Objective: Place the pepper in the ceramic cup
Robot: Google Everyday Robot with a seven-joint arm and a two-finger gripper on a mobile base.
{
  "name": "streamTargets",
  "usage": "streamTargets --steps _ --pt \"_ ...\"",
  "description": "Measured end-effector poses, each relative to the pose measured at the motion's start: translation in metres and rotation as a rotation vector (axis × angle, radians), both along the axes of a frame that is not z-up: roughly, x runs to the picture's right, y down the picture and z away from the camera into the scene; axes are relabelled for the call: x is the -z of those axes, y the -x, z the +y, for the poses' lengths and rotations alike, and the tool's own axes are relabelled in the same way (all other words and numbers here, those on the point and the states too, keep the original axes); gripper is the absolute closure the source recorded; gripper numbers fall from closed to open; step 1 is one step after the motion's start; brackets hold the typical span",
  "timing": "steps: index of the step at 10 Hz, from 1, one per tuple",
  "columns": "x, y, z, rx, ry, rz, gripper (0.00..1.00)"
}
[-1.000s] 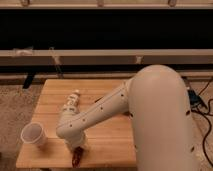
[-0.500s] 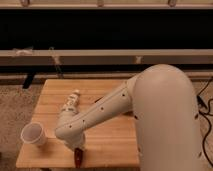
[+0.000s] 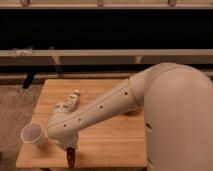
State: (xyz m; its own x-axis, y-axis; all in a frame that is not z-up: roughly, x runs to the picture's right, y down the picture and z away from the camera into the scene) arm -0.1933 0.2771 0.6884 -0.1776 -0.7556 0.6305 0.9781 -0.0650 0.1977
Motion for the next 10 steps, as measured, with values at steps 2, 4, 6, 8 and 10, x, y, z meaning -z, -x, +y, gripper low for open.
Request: streamTargets --steps 2,4,6,8,10 --pt "0.019 0.034 -0.011 0.056 -0.023 -0.110 1.00" --pt "0.044 0.074 -0.022 0.133 -0.061 -0.246 1.00" --pt "0.063 0.108 -0.036 0.203 -0.106 -0.374 1.00" --pt "0.068 0.129 -0.046 0.230 -0.137 -0.462 1.00" --pt "0.068 0.138 -0.054 0.236 -0.155 -0.519 1.00"
